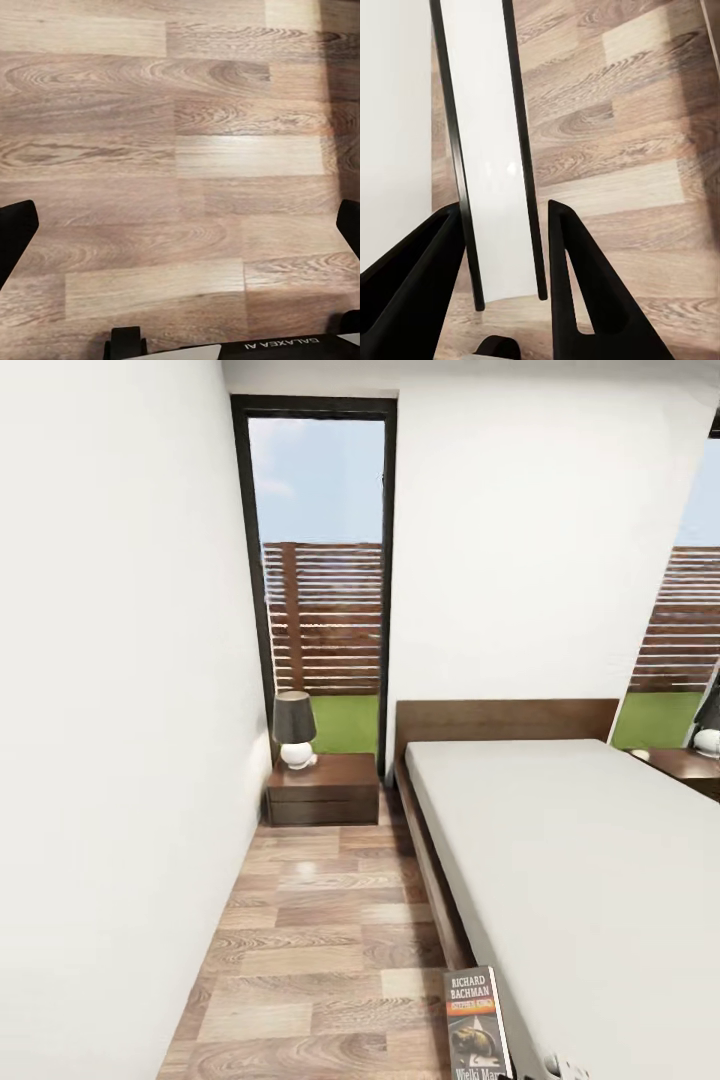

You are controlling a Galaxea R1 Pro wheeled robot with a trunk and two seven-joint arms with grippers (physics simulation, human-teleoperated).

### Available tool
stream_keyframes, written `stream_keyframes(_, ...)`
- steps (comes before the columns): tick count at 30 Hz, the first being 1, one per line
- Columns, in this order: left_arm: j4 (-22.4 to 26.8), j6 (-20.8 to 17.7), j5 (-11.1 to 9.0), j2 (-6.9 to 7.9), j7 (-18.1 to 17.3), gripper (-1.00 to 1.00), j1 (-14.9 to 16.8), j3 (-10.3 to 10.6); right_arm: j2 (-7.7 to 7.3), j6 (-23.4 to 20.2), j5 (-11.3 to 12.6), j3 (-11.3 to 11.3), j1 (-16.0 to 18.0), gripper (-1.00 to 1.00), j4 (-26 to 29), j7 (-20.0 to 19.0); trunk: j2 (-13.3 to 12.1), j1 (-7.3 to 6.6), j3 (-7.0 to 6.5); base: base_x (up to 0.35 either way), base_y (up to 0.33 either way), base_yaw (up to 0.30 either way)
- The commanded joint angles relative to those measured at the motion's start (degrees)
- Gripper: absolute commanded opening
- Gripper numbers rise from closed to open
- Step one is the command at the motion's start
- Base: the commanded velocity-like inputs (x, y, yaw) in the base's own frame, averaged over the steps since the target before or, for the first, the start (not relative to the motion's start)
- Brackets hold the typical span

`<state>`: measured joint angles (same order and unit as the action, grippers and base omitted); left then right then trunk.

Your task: In the bedroom, move the book from the bed onto either nightstand, and place the two sandals side by side next to the bed.

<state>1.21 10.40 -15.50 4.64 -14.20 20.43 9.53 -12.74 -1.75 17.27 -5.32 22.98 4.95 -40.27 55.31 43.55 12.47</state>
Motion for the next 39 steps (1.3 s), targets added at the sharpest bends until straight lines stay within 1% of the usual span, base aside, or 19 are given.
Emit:
stream_keyframes(1, -0.07, 0.19, -0.58, 0.01, -0.22, 1.00, 0.05, 0.49, 0.00, -0.18, -0.11, -0.48, 0.04, -1.00, -0.03, -0.25, 0.06, 0.01, 0.08, 0.000, 0.000, -0.016)
stream_keyframes(10, -0.07, 0.19, -0.58, 0.01, -0.22, 1.00, 0.05, 0.49, -0.08, -0.18, -0.04, -0.48, 0.04, -1.00, -0.03, -0.73, 0.06, 0.01, 0.08, 0.000, 0.000, 0.003)
stream_keyframes(19, -0.07, 0.21, -0.58, 0.01, -0.22, 1.00, 0.05, 0.49, -0.09, -0.18, -0.04, -0.48, 0.04, -1.00, -0.03, -0.77, 0.06, 0.01, 0.08, 0.000, 0.000, 0.209)
stream_keyframes(27, -0.07, 0.19, -0.58, 0.01, -0.22, 1.00, 0.05, 0.49, -0.09, -0.18, -0.04, -0.48, 0.04, -1.00, -0.03, -0.77, 0.06, 0.01, 0.09, 0.000, 0.000, 0.027)
stream_keyframes(39, -0.07, 0.18, -0.58, 0.01, -0.22, 1.00, 0.05, 0.49, -0.09, -0.18, -0.04, -0.48, 0.04, -1.00, -0.03, -0.76, 0.06, 0.01, 0.99, 0.000, 0.000, 0.000)
